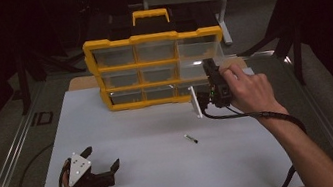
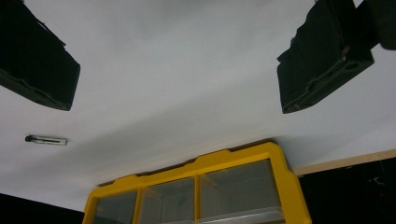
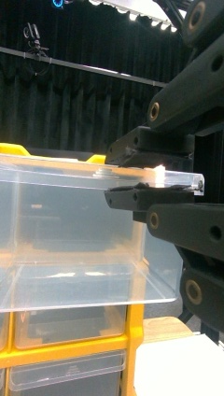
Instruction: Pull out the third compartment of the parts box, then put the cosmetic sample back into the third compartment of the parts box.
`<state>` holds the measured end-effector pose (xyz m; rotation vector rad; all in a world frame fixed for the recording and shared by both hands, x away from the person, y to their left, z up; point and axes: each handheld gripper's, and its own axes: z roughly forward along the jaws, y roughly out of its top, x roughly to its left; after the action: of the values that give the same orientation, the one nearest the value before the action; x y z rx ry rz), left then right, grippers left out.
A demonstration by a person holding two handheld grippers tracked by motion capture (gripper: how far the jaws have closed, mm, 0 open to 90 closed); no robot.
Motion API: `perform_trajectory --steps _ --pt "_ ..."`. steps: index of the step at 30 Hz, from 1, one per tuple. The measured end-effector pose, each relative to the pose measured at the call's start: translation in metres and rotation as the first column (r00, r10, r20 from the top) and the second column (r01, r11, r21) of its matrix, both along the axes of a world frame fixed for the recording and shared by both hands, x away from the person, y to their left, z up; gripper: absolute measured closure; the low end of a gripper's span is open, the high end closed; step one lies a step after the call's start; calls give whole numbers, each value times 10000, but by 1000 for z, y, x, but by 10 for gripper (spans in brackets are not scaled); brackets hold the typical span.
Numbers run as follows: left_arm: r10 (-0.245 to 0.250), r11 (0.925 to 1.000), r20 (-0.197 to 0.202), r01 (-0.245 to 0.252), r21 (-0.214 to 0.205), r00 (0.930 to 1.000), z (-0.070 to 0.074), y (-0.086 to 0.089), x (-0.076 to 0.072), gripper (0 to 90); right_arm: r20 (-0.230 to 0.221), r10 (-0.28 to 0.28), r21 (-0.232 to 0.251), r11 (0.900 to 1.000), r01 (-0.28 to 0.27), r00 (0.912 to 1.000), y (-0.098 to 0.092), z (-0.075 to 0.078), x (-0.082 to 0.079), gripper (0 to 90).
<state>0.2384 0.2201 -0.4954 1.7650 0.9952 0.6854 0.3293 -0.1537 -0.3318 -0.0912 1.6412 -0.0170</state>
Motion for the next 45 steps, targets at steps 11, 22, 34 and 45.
perform_trajectory --steps 11,22,34,45 --pt "19 10000 -21 -19 9 10000 0 0 0 2 -119 136 431 9990 -131 9998 -2 -1 -2 664" --pt "29 10000 -41 -29 0 10000 0 0 0 2 426 301 1572 9869 -364 9986 -2 -15 -2 202" --pt "54 10000 -90 -54 -3 9999 -1 0 0 2 526 247 2473 9682 -370 9983 -6 -36 -8 138" --pt "70 10000 -96 -70 14 9999 -1 0 0 2 418 348 3111 9493 -462 9985 -7 -64 -21 142"
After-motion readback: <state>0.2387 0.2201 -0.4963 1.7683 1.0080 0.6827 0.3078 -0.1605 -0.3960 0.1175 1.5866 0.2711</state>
